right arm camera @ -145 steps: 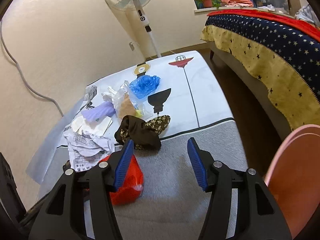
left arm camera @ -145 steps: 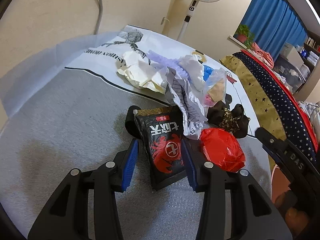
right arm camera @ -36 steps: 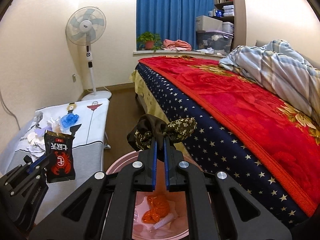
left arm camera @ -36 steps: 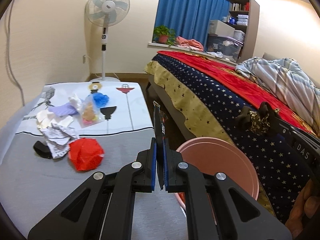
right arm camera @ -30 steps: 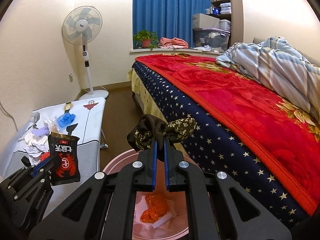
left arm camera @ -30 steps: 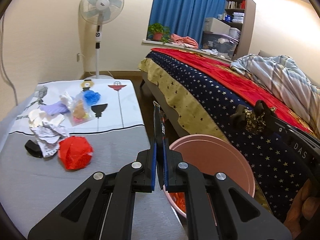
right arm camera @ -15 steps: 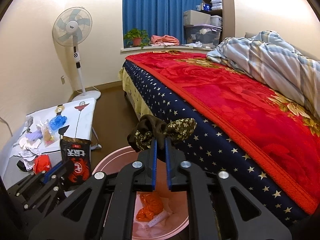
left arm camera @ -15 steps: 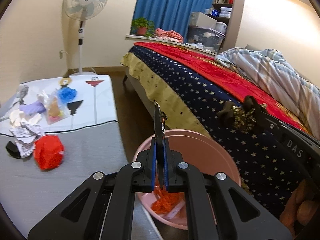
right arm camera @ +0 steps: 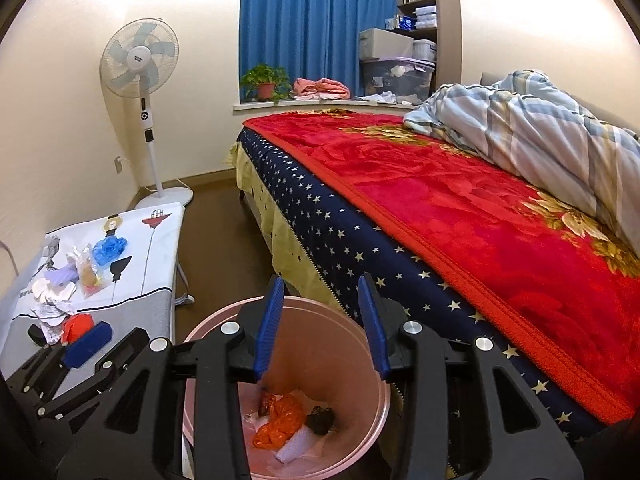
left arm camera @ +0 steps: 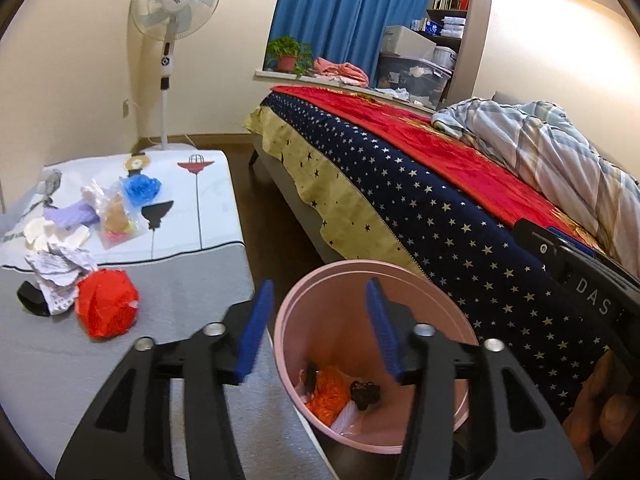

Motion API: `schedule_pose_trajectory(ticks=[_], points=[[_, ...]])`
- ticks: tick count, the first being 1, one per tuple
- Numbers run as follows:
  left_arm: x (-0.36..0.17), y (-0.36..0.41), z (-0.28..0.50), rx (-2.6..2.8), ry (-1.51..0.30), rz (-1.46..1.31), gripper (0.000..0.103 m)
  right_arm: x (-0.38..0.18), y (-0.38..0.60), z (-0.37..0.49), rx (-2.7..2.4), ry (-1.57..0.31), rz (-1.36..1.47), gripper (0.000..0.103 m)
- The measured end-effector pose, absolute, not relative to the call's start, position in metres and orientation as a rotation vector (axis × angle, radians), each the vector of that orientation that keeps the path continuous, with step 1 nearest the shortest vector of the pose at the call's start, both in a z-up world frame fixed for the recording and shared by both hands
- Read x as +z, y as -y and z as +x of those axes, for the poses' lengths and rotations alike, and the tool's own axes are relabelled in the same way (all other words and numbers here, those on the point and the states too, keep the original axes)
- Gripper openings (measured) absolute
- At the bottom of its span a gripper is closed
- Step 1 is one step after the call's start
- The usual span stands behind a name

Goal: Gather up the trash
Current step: 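Carry the packet and cloth over the pink bin and open both tools, then move both tools back to the table, right tool toward the red plastic bag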

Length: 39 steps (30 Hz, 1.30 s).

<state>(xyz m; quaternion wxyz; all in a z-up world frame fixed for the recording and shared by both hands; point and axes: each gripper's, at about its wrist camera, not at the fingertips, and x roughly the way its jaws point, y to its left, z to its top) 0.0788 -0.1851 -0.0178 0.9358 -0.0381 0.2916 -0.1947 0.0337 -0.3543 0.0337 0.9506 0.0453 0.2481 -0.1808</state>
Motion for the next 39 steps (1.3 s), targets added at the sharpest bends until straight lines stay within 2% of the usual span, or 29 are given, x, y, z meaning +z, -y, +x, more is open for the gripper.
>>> schedule_pose_trajectory(ticks=[5, 7, 22, 24, 26, 31, 39], points=[[-0.010, 0.174, 0.073, -0.357, -0.561, -0.059, 0.066, 0.037, 0.347, 0.029, -0.345, -0.495, 0.083, 0.040], [-0.008, 0.167, 0.072, -0.353, -0.556, -0.069, 0.068, 0.038, 0.344, 0.028, -0.343, -0.494, 0.083, 0.040], [-0.010, 0.103, 0.066, -0.249, -0.582, -0.111, 0.069, 0.036, 0.300, 0.031, -0.236, -0.505, 0.091, 0.040], [-0.011, 0.091, 0.066, -0.216, -0.580, -0.124, 0.064, 0.035, 0.290, 0.033, -0.202, -0.511, 0.104, 0.040], [-0.013, 0.081, 0.067, -0.196, -0.586, -0.146, 0.049, 0.034, 0.279, 0.036, -0.169, -0.511, 0.106, 0.039], [-0.015, 0.060, 0.071, -0.133, -0.570, -0.148, 0.034, 0.029, 0.257, 0.047, -0.069, -0.496, 0.108, 0.037], [-0.026, 0.020, 0.078, 0.001, -0.570, -0.183, 0.031, 0.008, 0.235, 0.073, 0.035, -0.517, 0.170, 0.037]])
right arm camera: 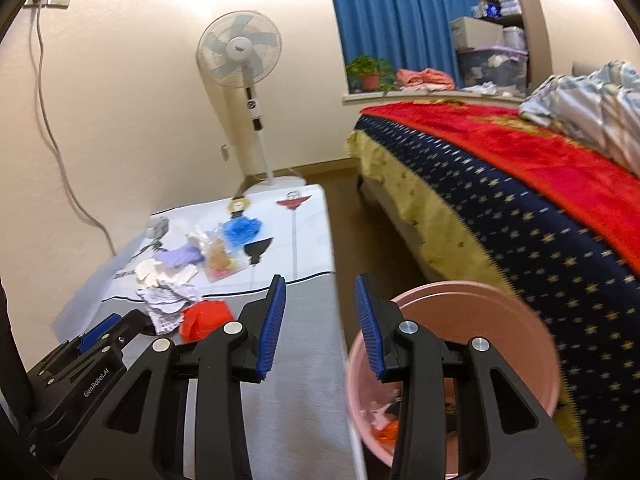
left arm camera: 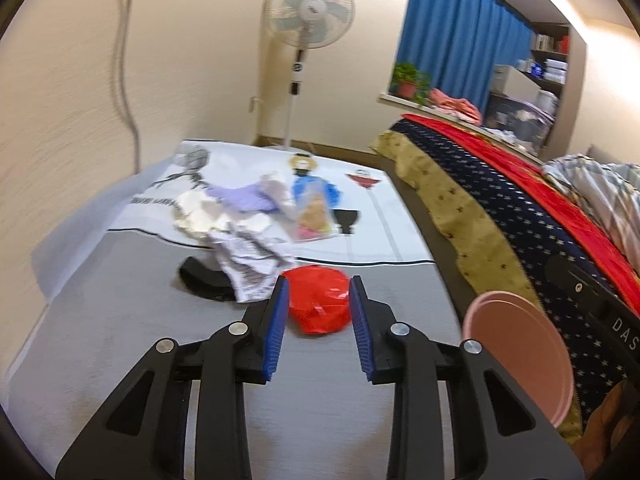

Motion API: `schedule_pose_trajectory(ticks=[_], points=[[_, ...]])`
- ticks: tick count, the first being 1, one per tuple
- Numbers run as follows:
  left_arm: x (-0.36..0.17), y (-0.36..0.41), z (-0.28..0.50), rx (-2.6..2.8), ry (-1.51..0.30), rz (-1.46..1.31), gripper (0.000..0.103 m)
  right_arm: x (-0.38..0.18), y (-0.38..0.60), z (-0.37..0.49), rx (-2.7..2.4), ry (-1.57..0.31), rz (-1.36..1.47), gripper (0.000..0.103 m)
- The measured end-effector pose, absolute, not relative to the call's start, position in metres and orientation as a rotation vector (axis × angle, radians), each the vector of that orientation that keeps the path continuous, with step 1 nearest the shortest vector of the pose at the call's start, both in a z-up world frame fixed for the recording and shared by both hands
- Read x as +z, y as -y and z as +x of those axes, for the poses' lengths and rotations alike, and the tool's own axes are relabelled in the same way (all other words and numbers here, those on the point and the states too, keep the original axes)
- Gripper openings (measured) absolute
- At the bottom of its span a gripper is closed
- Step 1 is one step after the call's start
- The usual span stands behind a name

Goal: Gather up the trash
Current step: 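Move both tools back to the table, right tool toward the red plastic bag, then grasp the red plastic bag with the right tool while the left tool grasps a black item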

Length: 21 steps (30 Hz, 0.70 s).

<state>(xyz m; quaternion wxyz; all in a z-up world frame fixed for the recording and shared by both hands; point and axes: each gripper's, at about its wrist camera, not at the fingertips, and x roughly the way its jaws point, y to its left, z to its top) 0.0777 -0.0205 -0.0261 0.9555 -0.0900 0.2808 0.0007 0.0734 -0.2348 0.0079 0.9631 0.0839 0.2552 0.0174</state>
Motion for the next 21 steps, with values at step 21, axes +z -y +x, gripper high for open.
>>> schedule_pose_trajectory(ticks=[21], points=[[-0.060, -0.042, 0.111, 0.202, -0.615, -0.236, 0.031, -0.059, 0.176, 0.147, 0.272, -0.679, 0.242, 0.037]])
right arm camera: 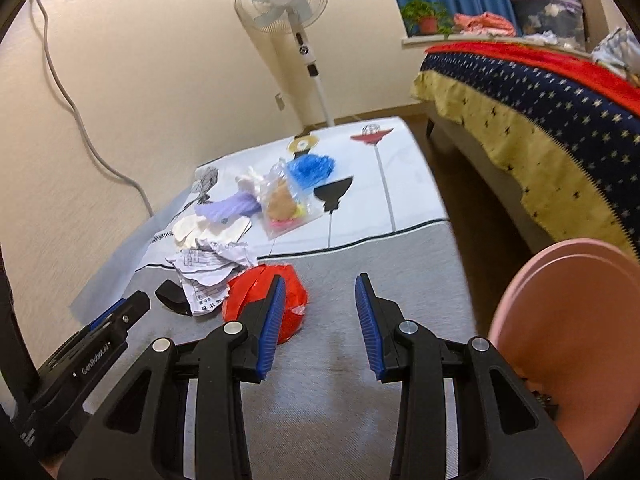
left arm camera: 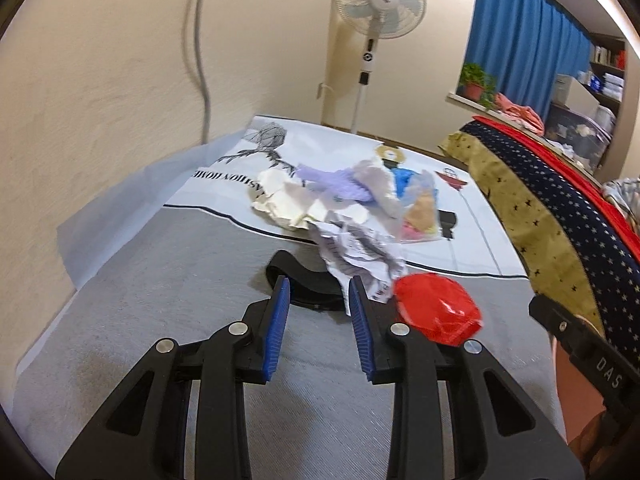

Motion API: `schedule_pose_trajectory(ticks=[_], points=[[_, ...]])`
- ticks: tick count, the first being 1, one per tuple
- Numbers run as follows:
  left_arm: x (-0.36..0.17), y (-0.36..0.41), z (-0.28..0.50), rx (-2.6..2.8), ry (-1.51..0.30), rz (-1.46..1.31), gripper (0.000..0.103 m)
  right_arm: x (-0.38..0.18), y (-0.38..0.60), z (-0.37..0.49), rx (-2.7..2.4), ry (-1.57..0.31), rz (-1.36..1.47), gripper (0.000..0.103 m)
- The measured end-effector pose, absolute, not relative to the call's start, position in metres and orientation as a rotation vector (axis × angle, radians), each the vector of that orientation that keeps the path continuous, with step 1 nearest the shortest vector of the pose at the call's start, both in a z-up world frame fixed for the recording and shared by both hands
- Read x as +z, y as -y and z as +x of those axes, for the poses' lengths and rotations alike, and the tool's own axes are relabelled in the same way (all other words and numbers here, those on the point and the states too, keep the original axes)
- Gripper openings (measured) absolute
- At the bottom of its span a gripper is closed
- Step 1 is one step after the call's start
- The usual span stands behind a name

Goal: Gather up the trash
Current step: 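Grasp the red plastic bag with the right tool while the left tool grasps a black item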

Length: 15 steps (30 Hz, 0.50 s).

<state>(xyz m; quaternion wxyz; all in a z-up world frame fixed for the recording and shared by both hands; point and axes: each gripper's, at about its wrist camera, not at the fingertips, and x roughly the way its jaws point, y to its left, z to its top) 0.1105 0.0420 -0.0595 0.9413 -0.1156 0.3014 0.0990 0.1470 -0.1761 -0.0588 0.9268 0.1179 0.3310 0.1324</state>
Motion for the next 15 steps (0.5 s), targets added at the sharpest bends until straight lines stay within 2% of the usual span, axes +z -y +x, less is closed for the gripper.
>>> schedule_pose_trajectory(ticks=[7, 11, 15], points=[[-0.069, -0.064, 0.126, 0.257, -0.633, -0.279, 0.031, -0.080, 0.159, 0.164, 0.314, -0.738, 0.239, 0.039], [-0.079, -0.077, 0.135, 0.261, -0.666, -0.340, 0.037, -0.088, 0.151, 0.174, 0.336, -0.777, 0.256, 0.039], [-0.085, -0.082, 0.144, 0.252, -0.682, -0.355, 0.037, -0.094, 0.149, 0.182, 0.351, -0.810, 0.277, 0.039]])
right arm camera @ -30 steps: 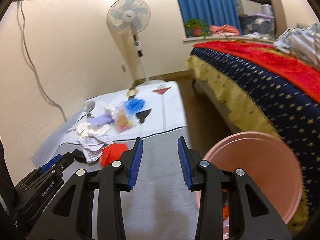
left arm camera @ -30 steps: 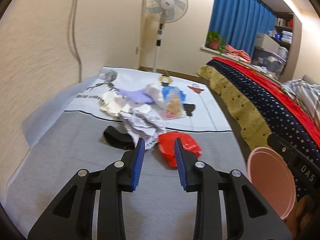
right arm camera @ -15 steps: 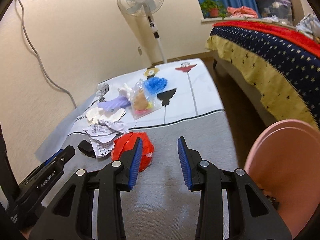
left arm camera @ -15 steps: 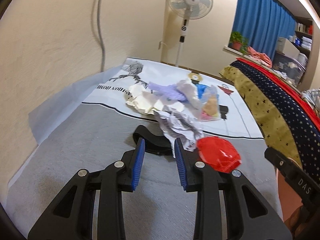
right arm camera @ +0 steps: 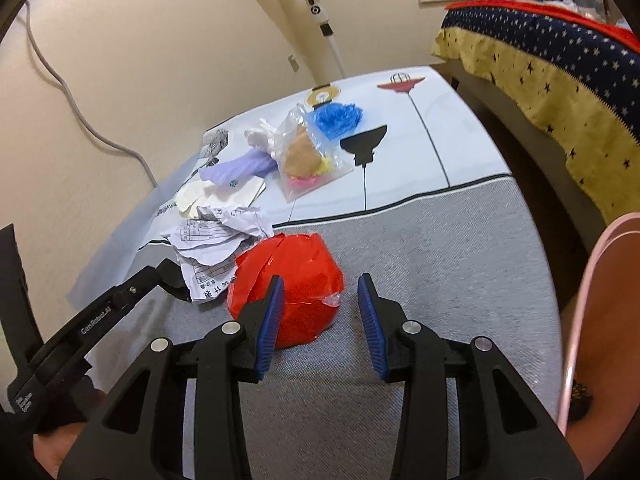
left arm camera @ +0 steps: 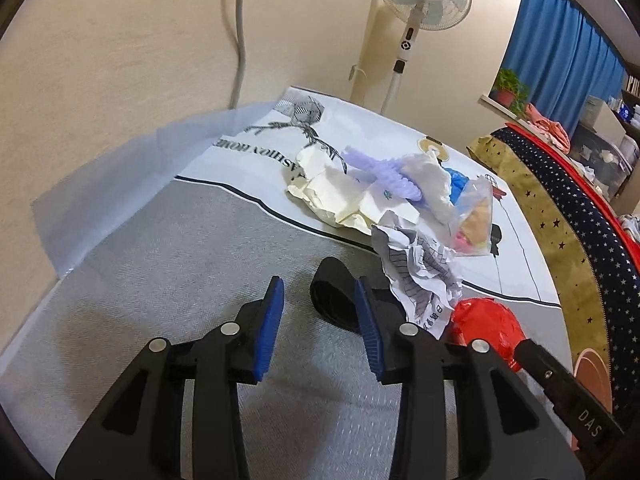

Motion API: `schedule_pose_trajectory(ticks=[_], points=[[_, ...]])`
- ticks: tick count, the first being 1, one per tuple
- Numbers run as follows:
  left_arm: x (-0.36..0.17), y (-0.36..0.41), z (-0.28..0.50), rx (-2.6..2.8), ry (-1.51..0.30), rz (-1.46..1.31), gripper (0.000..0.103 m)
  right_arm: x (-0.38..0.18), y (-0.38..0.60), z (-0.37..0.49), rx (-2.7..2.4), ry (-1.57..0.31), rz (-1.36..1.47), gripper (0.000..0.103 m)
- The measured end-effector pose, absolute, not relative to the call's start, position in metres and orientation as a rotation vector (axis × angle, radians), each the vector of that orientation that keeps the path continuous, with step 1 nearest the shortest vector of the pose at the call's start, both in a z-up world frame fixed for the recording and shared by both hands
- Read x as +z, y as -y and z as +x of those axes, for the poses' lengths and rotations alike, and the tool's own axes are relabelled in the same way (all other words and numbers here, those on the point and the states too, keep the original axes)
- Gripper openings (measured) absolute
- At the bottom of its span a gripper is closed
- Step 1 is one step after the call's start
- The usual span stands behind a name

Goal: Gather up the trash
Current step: 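Grasp the red plastic bag with the right tool while the left tool grasps a black item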

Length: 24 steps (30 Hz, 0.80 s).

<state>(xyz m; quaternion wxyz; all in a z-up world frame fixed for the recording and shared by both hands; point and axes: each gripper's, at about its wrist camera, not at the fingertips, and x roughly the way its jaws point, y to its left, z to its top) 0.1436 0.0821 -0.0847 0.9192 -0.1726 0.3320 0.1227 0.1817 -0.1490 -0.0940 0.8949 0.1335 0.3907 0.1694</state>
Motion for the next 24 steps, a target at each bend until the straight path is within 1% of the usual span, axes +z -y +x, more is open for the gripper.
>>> schedule_pose_trajectory(ticks=[8, 11, 12, 13, 17, 20, 21, 24], points=[[-0.094, -0.089, 0.158, 0.239, -0.722, -0.404, 0.037, -0.098, 0.145, 0.188, 0.382, -0.836, 0.290, 0.038], [-0.097, -0.088, 0.163, 0.223, -0.742, -0.407, 0.037, -0.099, 0.144, 0.189, 0.392, -0.837, 0.295, 0.032], [-0.097, -0.088, 0.164, 0.217, -0.744, -0.406, 0.037, -0.099, 0.144, 0.188, 0.392, -0.836, 0.295, 0.027], [-0.097, -0.087, 0.164, 0.215, -0.745, -0.405, 0.036, -0.098, 0.144, 0.188, 0.394, -0.835, 0.294, 0.023], [-0.096, -0.084, 0.162, 0.208, -0.738, -0.393, 0.014, -0.096, 0.141, 0.185, 0.411, -0.824, 0.277, 0.019], [-0.093, -0.080, 0.159, 0.209, -0.729, -0.378, 0.012, -0.091, 0.141, 0.182, 0.418, -0.810, 0.271, 0.014], [-0.092, -0.078, 0.157, 0.208, -0.724, -0.375, 0.011, -0.090, 0.141, 0.181, 0.421, -0.804, 0.270, 0.011], [-0.086, -0.075, 0.153, 0.209, -0.708, -0.362, 0.011, -0.079, 0.140, 0.174, 0.426, -0.777, 0.247, 0.008]])
